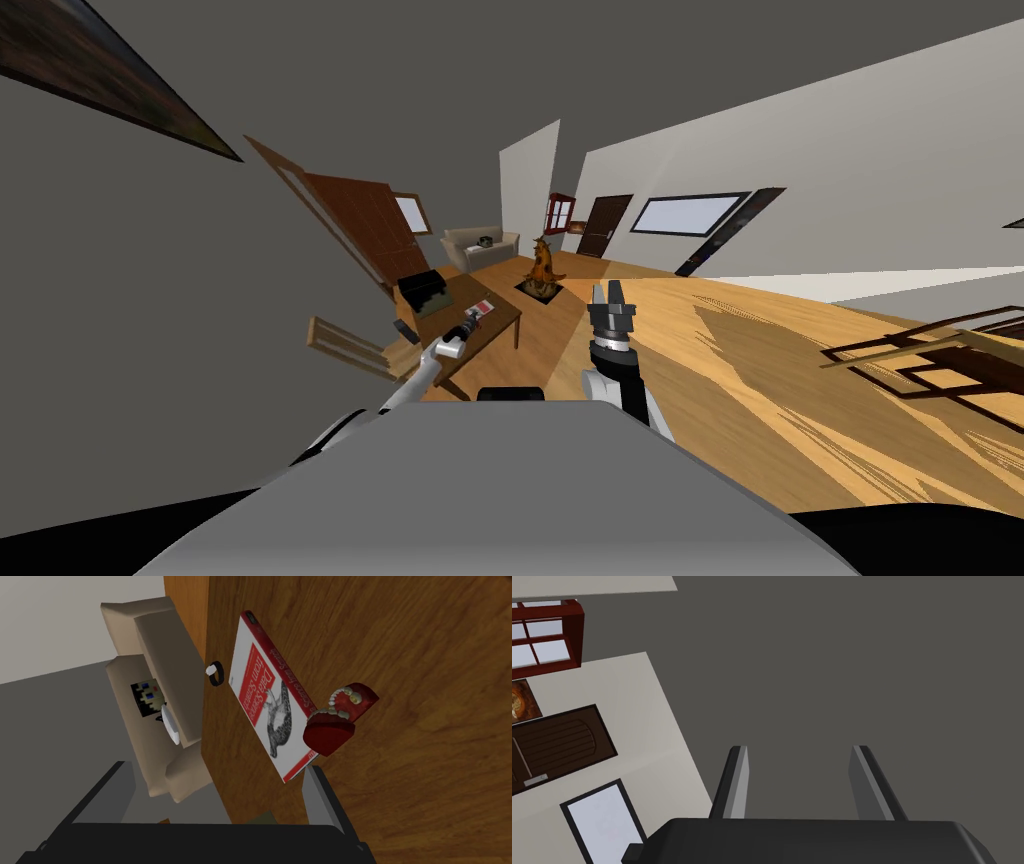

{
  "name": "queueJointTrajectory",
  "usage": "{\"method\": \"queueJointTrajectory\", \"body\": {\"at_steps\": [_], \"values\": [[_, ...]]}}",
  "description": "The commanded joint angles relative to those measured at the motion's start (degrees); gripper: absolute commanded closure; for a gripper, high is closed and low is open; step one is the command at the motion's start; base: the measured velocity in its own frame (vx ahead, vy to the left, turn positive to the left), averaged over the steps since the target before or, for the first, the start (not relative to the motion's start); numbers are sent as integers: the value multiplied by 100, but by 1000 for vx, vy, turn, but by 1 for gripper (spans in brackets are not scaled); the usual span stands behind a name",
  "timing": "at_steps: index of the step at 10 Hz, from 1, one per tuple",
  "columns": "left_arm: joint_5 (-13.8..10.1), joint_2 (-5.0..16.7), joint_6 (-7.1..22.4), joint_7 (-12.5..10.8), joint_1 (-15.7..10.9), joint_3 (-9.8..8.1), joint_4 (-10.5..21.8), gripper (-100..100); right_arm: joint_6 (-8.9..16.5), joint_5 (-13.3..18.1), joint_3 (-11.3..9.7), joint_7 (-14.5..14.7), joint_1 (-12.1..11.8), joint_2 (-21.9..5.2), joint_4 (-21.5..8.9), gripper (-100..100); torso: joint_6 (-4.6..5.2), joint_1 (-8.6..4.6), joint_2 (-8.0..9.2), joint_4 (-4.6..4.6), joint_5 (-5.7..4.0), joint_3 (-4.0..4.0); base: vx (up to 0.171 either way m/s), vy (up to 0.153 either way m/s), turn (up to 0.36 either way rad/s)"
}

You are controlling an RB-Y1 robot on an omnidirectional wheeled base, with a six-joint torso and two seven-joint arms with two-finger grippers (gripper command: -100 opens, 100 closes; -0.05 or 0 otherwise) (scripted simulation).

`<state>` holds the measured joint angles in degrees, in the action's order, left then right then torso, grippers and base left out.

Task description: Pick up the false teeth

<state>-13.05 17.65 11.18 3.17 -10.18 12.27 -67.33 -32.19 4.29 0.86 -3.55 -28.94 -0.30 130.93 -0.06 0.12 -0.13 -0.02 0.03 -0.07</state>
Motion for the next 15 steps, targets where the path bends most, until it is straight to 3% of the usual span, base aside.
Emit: {"method": "queueJointTrajectory", "body": {"at_steps": [1, 5, 11, 13, 14, 15], "values": [[-6, 17, 231, -23, -133, -2, 286, -100, 0, 0, 0, 0, 0, 0, 0, 0, 0, 0, 0, 0, 0, 0, 12, 24, -215], [-38, 64, 454, -59, -322, 7, 817, -100, 0, 0, 0, 0, 0, 0, 0, 0, -1, 2, -3, -1, 0, -2, 12, 26, -117], [-97, 192, 895, -146, -665, -5, 1877, -100, 0, 0, 0, 0, -1, 0, 0, 0, -4, 2, -15, -4, 0, -9, 41, 27, -134], [-147, 213, 856, -131, -670, 24, 1962, -100, 0, 0, 0, 0, -2, 0, 0, 0, -4, -2, -29, -6, 0, -16, 65, 10, -75], [-150, 215, 862, -132, -671, 26, 1980, 0, 0, 0, 1, 0, -2, 0, 0, 0, -5, -6, -18, -5, -1, -11, 7, 2, 4], [-72, 143, 687, -125, -636, -24, 2119, -100, 0, 0, 0, 0, -1, 0, 0, 0, -5, -8, -6, -2, -2, -4, 52, 9, -25]]}}
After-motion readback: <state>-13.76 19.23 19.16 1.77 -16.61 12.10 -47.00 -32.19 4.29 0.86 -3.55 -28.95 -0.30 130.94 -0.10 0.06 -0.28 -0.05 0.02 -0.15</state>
